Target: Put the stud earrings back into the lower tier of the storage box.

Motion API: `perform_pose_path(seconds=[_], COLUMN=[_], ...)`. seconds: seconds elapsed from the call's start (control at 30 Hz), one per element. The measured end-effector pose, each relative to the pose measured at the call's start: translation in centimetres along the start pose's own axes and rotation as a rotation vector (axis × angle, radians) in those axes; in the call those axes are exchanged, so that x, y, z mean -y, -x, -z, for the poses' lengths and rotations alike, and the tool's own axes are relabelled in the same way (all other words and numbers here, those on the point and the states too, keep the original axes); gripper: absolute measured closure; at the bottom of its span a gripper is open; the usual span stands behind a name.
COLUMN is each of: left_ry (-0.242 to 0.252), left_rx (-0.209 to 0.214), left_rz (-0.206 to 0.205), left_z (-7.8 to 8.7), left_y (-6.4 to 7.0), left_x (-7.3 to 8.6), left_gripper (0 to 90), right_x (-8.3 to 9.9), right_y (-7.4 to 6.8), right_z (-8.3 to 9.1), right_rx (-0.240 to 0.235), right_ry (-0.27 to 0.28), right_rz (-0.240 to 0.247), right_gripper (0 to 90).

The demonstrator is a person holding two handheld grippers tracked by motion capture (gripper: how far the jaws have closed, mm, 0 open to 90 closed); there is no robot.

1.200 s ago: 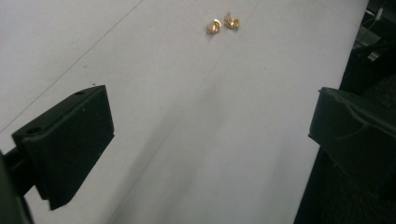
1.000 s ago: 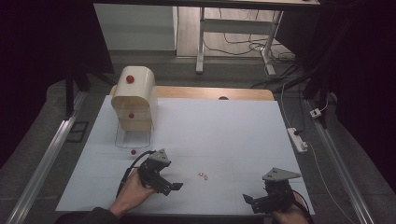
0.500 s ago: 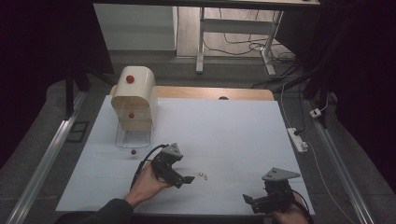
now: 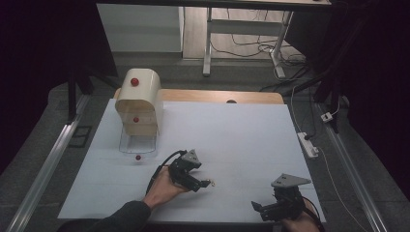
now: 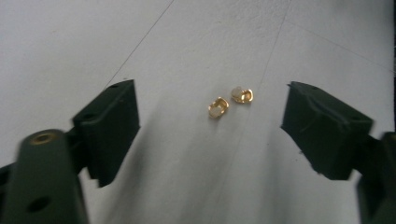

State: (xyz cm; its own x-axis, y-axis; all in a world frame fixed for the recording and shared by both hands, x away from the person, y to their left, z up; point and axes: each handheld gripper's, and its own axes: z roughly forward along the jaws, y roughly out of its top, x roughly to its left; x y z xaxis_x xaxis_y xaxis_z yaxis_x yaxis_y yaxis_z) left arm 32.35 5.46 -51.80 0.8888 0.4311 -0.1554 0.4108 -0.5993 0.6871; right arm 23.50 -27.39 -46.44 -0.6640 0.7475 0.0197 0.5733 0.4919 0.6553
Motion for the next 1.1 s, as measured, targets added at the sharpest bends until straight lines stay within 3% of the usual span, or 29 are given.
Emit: perform_pose_path(seconds=[0.13,0.3,0.37,0.53,0.73,0.83,1.1], left_ry=[0.004,0.000,-0.022,-0.057,-0.049,-0.059,-0.058], left_rx=[0.007,0.026,0.016,0.008,0.017,-0.016,-0.037], left_rz=[-0.009,-0.023,-0.052,-0.072,-0.090,-0.114,-0.082], left_z=[-0.3,-0.6,-1.0,-1.4,-2.1,-2.3,-2.3], left_y=[-0.2,0.0,0.3,0.3,0.6,0.9,1.0], left_x=[0.2,0.1,-0.3,-0.3,-0.4,-0.3,-0.2], left_gripper=[39.8,53.2,56.6,62.2,68.7,74.7,80.9], right_x=[0.0,0.0,0.0,0.0,0.0,0.0,0.0], right_y=[0.0,0.0,0.0,0.0,-0.1,-0.1,-0.1], right_z=[0.0,0.0,0.0,0.0,0.0,0.0,0.0], right_rx=[-0.001,0.000,0.001,-0.003,-0.001,-0.002,-0.001], right_ry=[0.000,-0.002,-0.002,0.001,-0.001,-0.002,-0.003], right_rz=[0.002,0.006,0.007,0.005,0.012,0.012,0.018], right_gripper=[0.0,0.0,0.0,0.0,0.0,0.0,0.0])
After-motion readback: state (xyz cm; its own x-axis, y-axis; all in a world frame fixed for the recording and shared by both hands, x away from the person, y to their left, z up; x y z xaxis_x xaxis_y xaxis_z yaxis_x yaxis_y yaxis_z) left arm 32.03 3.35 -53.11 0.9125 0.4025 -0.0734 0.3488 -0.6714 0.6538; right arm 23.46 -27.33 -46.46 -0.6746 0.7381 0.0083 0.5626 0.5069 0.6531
